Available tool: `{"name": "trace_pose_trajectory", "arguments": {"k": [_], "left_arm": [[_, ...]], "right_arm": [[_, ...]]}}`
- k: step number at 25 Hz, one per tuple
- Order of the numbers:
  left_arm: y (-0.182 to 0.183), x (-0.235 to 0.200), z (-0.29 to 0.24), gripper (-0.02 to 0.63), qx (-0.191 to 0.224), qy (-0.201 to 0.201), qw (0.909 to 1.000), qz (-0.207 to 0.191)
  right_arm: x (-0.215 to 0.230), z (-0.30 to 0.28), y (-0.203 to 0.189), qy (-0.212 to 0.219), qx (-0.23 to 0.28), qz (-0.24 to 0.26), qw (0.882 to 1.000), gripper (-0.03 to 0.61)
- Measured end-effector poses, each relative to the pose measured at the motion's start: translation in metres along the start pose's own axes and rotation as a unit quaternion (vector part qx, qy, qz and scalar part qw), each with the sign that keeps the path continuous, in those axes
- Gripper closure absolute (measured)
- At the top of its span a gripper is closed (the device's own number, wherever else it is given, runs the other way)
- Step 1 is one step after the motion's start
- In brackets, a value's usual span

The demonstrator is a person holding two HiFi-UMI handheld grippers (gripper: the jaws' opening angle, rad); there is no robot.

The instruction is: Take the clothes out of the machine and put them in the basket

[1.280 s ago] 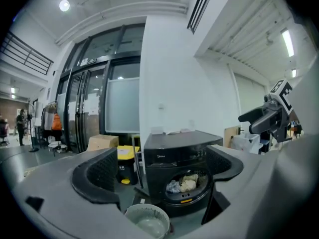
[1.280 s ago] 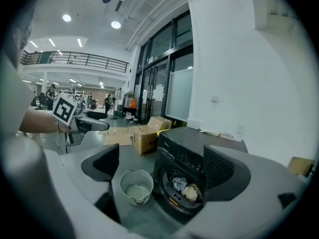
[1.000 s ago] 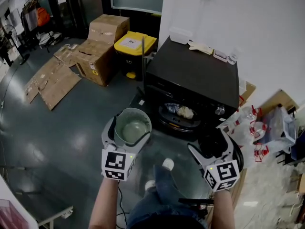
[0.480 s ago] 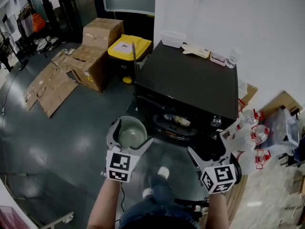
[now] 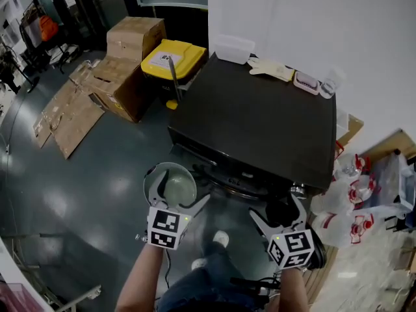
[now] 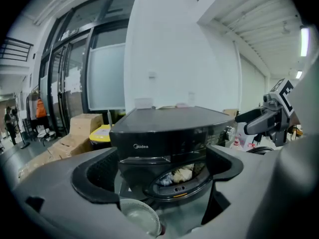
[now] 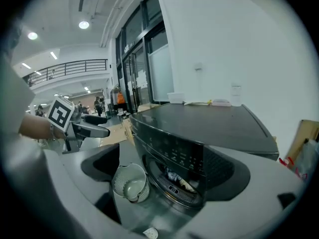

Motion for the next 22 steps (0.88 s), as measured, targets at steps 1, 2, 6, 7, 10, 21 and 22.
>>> {"name": "trace_pose_trajectory", "arguments": {"k": [1,2,6,7,10,21,22], "left_arm": [[-0.001,0.000,-0.008,0.064,-0.005,0.000,1.0000,0.003],[-0.003,0.000,-0.015,0.063,-0.009,0.000,0.9999,0.006],[-0.014,0.000,-0.031,0.063,-0.025,0.002,0.9995,0.019],[-0.019,-0.001,-0.034,0.064,-0.030,0.001,0.9994,0.020],[-0.032,-0.001,-0.041,0.064,-0.041,-0.002,0.9991,0.015],[-0.091,-0.013,-0.056,0.064,-0.043,-0.016,0.9989,0.010],[-0.097,-0.012,-0.056,0.064,-0.043,-0.022,0.9988,0.009]], "right_arm": [[0.004,-0.007,-0.002,0.006,-0.006,-0.001,1.000,0.072],[0.007,-0.014,-0.004,0.012,-0.012,-0.001,1.000,0.072],[0.011,-0.034,-0.016,0.036,-0.035,0.002,0.999,0.072],[0.011,-0.038,-0.020,0.040,-0.039,0.002,0.998,0.072],[0.010,-0.048,-0.033,0.047,-0.048,-0.003,0.998,0.072],[-0.004,-0.072,-0.092,0.023,-0.025,-0.031,0.999,0.072],[-0.007,-0.074,-0.097,0.017,-0.023,-0.036,0.999,0.072]]}}
Point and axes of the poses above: the fingertips, and each gripper's own axes: z backward along the fingers, x to its right, y out of its top, the point moved 7 cm from there along z, backward along the fingers, and after that the axes turned 2 degrees about x, right-handed, at the moved point
